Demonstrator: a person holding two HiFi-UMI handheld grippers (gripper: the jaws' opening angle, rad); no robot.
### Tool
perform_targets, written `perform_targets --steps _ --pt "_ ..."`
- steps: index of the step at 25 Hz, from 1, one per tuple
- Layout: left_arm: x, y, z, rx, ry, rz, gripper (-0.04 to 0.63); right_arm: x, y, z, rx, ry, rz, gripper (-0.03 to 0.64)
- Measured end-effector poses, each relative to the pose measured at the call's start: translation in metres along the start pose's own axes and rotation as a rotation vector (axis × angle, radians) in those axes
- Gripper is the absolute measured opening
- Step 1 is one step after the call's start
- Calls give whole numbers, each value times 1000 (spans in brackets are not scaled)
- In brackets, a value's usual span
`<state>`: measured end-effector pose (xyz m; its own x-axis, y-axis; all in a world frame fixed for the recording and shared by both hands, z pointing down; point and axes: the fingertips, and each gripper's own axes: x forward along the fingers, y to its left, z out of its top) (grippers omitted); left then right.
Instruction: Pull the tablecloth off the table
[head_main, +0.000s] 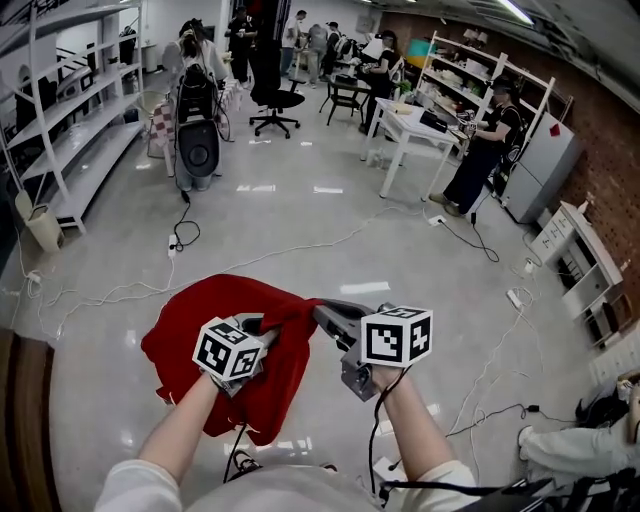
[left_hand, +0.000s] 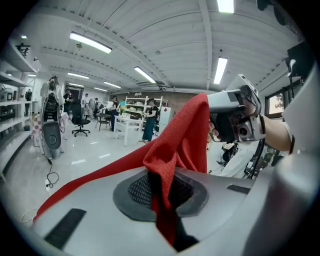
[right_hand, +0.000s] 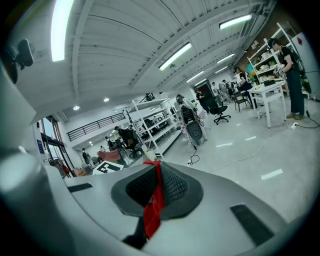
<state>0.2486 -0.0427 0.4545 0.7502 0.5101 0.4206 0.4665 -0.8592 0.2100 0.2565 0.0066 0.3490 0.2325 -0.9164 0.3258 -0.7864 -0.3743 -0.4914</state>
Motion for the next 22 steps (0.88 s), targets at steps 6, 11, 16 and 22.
perform_targets --steps 6,11,16,22 --pt "23 -36 15 52 -7 -18 38 -47 -23 2 44 -68 -34 28" --pt "43 -63 22 65 -10 -30 38 -85 -50 -7 19 -54 -120 28" --pt "57 -84 20 57 -14 -38 37 -111 -73 -21 5 -60 -176 28" --pt "79 -114 34 49 -30 -63 37 -146 -93 -17 -2 -85 -202 28"
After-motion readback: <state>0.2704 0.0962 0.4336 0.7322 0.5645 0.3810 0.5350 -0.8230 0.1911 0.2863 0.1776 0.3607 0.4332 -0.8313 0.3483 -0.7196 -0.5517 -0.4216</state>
